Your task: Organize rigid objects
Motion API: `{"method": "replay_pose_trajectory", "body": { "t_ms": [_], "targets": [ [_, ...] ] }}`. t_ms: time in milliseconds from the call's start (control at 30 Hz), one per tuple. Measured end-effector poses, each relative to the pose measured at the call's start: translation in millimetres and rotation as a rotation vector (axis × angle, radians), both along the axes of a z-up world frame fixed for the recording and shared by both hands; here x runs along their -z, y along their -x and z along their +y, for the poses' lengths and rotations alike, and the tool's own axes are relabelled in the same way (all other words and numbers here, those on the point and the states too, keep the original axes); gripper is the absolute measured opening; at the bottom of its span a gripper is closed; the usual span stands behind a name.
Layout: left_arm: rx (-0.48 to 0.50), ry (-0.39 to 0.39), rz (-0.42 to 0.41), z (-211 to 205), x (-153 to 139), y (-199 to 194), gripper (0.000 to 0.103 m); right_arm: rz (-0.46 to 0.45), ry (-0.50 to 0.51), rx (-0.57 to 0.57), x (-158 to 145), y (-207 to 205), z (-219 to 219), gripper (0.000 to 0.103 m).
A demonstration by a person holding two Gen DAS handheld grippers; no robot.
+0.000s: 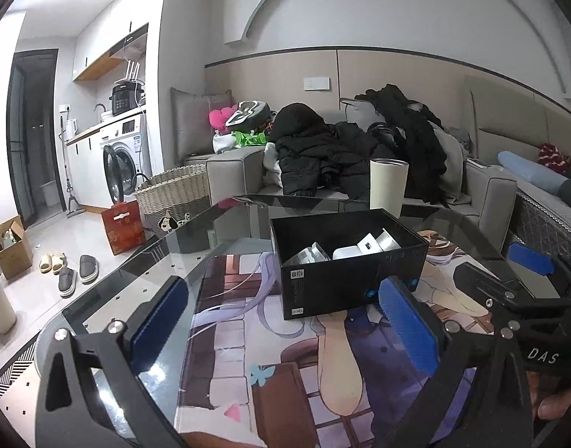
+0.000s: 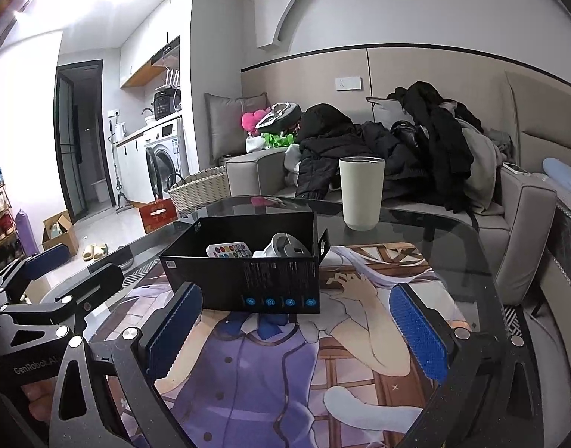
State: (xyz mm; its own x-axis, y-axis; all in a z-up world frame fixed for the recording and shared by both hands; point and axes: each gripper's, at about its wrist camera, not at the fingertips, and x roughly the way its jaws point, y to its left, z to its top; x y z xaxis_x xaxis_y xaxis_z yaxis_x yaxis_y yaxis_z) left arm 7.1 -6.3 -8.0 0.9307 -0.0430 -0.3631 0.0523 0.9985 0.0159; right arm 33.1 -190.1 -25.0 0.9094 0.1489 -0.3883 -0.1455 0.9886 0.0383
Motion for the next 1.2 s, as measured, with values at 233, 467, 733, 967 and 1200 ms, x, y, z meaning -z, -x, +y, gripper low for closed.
{"method": "replay_pose_trajectory", "body": {
  "t_ms": [233,467,733,967,1200],
  "targets": [
    [-0.009,0.005,0.015,2.1,0.5,-0.6,0.103,0.005,-0.012,0.0,-2.0,-0.5,-0.6,0.102],
    [-0.011,0.011,0.021,1.6,-1.0,-1.7,0.103,0.028,-0.025,0.004,-0.9,-4.0,-2.1,0.102],
    [-0.01,0.014,0.027,2.6,-0.6,-2.6,0.103,0.034,-0.029,0.009,-0.7,-3.6,-2.4,0.102],
    [-0.01,0.014,0.027,2.3,-0.5,-3.1,0.103,0.03,-0.029,0.006,-0.7,-3.6,-2.0,0.102],
    [-0.008,0.018,0.029,2.1,-0.3,-2.8,0.103,0.042,-0.029,0.005,-0.5,-4.4,-1.0,0.102]
  ]
}}
